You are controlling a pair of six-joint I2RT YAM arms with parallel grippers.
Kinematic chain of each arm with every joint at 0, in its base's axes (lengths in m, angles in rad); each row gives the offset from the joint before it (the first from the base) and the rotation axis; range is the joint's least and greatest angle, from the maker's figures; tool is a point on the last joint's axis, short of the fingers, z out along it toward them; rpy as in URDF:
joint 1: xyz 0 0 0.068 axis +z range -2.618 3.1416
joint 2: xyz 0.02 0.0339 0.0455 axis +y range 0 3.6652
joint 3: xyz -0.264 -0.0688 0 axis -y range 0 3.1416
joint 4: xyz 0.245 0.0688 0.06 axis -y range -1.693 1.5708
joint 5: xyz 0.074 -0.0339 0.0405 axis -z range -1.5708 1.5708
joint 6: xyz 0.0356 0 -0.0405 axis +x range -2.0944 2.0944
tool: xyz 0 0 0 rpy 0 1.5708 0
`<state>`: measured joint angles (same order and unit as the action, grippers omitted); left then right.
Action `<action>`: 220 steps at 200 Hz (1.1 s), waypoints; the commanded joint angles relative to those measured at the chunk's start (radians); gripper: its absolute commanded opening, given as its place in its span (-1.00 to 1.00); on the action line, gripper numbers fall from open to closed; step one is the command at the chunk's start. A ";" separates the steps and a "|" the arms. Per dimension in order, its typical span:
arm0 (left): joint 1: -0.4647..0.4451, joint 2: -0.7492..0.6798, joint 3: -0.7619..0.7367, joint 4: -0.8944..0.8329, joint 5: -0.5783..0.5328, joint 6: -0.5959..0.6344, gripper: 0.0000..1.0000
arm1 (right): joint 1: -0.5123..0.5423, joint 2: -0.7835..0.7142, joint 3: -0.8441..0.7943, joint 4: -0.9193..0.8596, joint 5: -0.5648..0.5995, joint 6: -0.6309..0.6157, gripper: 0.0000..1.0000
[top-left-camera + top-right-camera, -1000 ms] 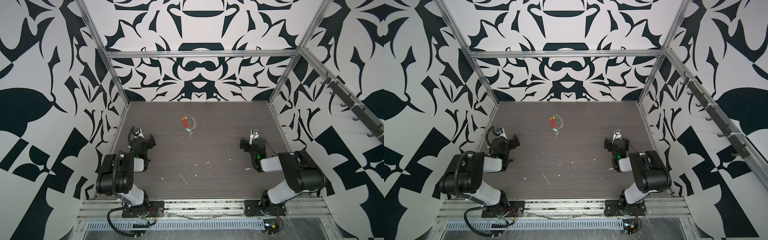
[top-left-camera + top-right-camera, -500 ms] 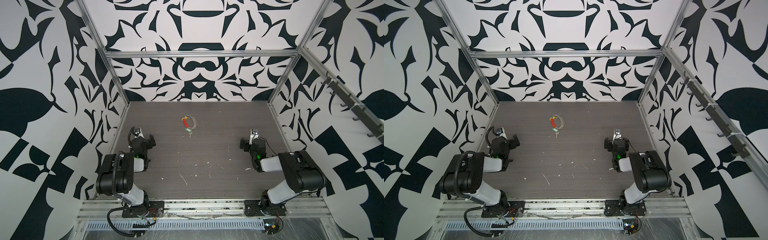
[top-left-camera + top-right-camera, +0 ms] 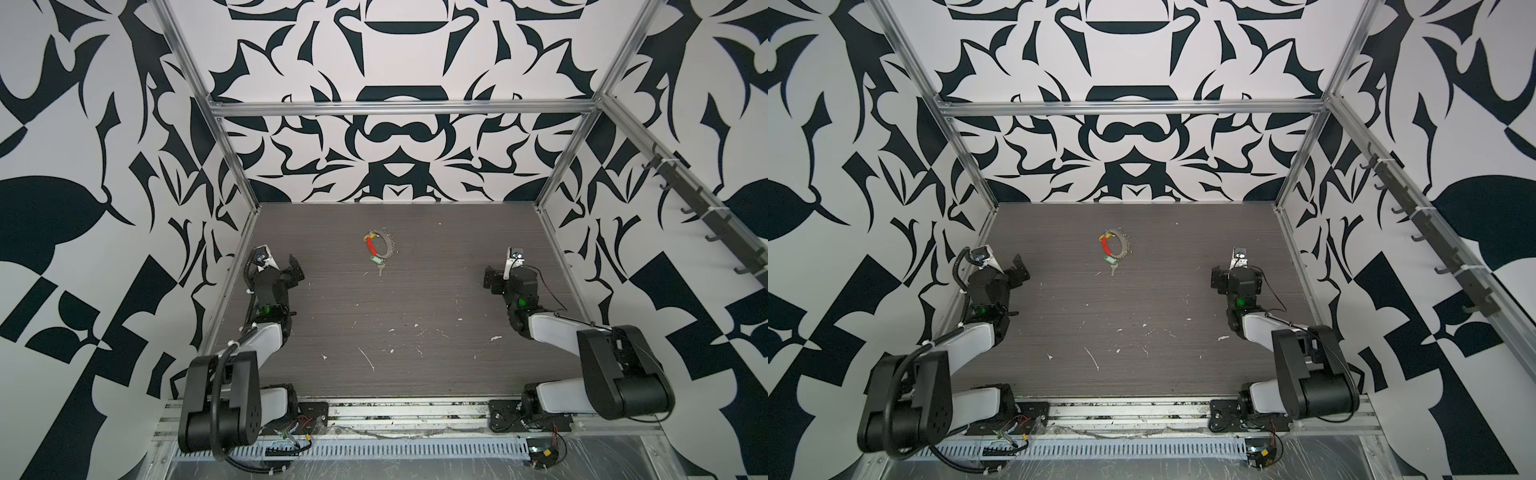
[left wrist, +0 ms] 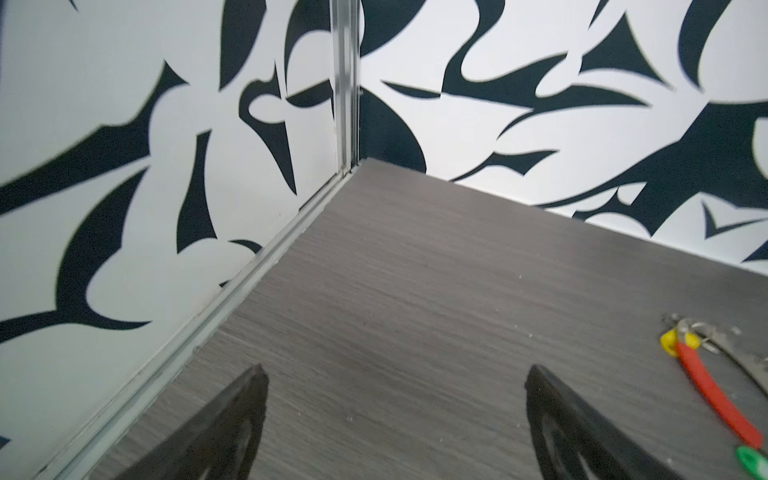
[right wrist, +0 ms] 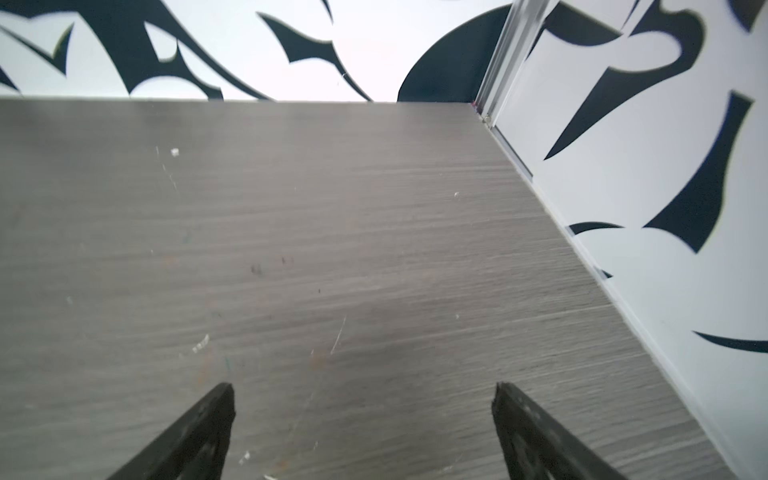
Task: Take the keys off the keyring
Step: 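Reach the right gripper toward the keyring while the left arm lifts slightly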
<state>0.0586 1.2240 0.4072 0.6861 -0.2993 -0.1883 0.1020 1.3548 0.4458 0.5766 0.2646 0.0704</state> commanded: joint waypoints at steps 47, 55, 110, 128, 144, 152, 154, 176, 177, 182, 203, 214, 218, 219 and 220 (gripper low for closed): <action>0.030 -0.185 0.186 -0.830 -0.313 -1.119 0.98 | 0.062 -0.162 0.235 -0.517 0.168 0.558 1.00; 0.036 -0.204 0.146 -0.739 -0.255 -1.100 0.98 | 0.045 -0.160 0.255 -0.570 0.098 0.629 0.99; 0.033 -0.308 0.032 -0.463 0.040 -1.019 0.98 | 0.099 -0.002 0.317 -0.441 -0.329 0.585 0.96; 0.011 -0.274 0.128 -0.591 0.122 -0.945 0.98 | 0.202 0.057 0.386 -0.493 -0.293 0.512 0.94; -0.038 -0.271 0.149 -0.610 0.152 -0.879 0.99 | 0.278 0.120 0.447 -0.519 -0.290 0.473 0.82; -0.076 -0.279 0.153 -0.625 0.137 -0.858 0.98 | 0.326 0.165 0.487 -0.537 -0.291 0.448 0.74; -0.088 -0.281 0.154 -0.631 0.132 -0.852 0.99 | 0.336 0.176 0.495 -0.540 -0.292 0.441 0.72; -0.179 -0.294 0.190 -0.740 0.123 -0.784 1.00 | 0.451 0.311 0.647 -0.619 -0.254 0.356 0.52; -0.181 -0.294 0.191 -0.745 0.125 -0.780 0.98 | 0.457 0.319 0.655 -0.626 -0.250 0.352 0.51; -0.189 -0.294 0.201 -0.769 0.143 -0.765 0.90 | 0.476 0.345 0.691 -0.652 -0.232 0.337 0.45; -0.211 -0.304 0.194 -0.799 0.185 -0.733 0.59 | 0.562 0.490 0.861 -0.736 -0.122 0.289 0.37; -0.222 -0.319 0.175 -0.800 0.188 -0.724 0.59 | 0.587 0.555 0.937 -0.764 -0.091 0.286 0.35; -0.225 -0.324 0.168 -0.800 0.188 -0.722 0.60 | 0.598 0.578 0.963 -0.774 -0.081 0.286 0.34; -0.226 -0.326 0.167 -0.801 0.188 -0.722 0.60 | 0.600 0.584 0.970 -0.776 -0.064 0.287 0.34; -0.227 -0.327 0.165 -0.801 0.187 -0.721 0.60 | 0.603 0.590 0.978 -0.778 -0.052 0.287 0.34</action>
<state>-0.1478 0.9340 0.5888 -0.0383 -0.1398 -0.9649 0.6472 1.8481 1.2736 -0.0826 0.0731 0.4206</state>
